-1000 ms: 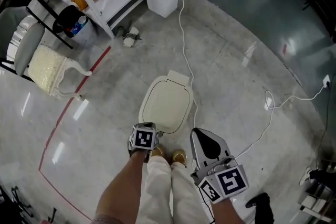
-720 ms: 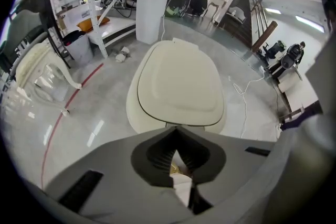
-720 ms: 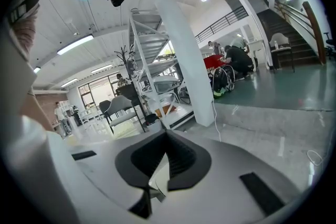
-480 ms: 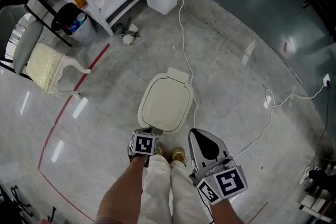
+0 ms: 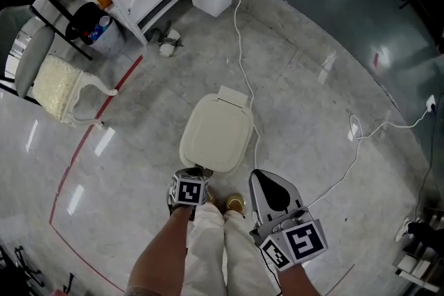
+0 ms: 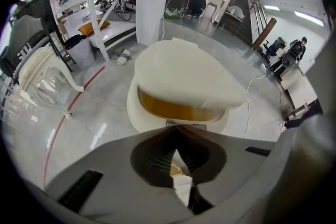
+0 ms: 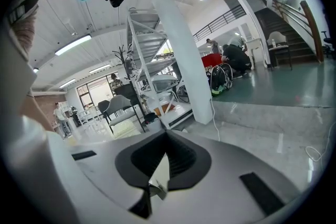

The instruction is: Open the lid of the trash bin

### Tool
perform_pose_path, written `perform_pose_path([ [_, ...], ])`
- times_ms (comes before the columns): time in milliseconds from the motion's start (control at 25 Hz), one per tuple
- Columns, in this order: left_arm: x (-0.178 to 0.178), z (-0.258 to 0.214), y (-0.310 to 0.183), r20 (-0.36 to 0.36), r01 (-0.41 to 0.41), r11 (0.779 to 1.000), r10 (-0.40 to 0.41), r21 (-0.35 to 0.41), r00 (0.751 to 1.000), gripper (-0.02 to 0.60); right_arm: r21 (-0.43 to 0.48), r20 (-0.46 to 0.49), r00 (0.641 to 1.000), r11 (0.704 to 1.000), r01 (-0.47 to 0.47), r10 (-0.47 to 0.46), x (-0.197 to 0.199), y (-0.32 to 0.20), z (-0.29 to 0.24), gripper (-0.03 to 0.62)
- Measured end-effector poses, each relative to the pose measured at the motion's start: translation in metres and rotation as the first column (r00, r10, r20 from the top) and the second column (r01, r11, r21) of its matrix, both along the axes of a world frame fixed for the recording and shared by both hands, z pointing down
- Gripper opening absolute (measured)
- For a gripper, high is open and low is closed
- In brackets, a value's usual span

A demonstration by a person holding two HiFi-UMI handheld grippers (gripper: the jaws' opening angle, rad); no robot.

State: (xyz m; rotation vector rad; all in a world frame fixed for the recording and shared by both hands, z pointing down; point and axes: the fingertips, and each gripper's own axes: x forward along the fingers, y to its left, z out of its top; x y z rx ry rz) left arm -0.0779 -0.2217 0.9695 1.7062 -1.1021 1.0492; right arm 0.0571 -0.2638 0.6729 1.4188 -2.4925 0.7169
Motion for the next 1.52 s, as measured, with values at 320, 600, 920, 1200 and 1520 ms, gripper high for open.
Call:
perform_pose_path([
  [320,0.001,0.002,0.000,0.000,0.006,1.000,-0.006,0.013,1.000,0.012,-0.011,-0.006,1.000,1.000,-0.002,0.002,0.004,0.002,0.002,0.035],
  [600,0.001,0.000,-0.002,0.000,-0.008,1.000,0.008,-0.001,1.000,0.011,-0.015,0.001,1.000,1.000,-0.002,0.002,0.000,0.003,0.002,0.035],
  [920,0.000,-0.010,-0.004,-0.030,0.049,0.996,-0.051,-0.074,0.998,0.006,-0.005,0.011,1.000,1.000,-0.006,0.006,0.001,-0.001,-0.013,0.035],
  [1200,0.003,-0.065,-0.019,-0.036,0.034,0.999,-0.036,-0.038,0.999,0.006,0.023,-0.003,1.000,1.000,0.015,-0.014,-0.001,-0.006,-0.055,0.035],
  [1520,-0.005,-0.183,-0.027,-0.055,0.075,0.997,-0.075,-0.003,0.996,0.006,0.074,0.023,0.998,0.996,0.058,-0.060,-0.011,-0.005,-0.152,0.035],
])
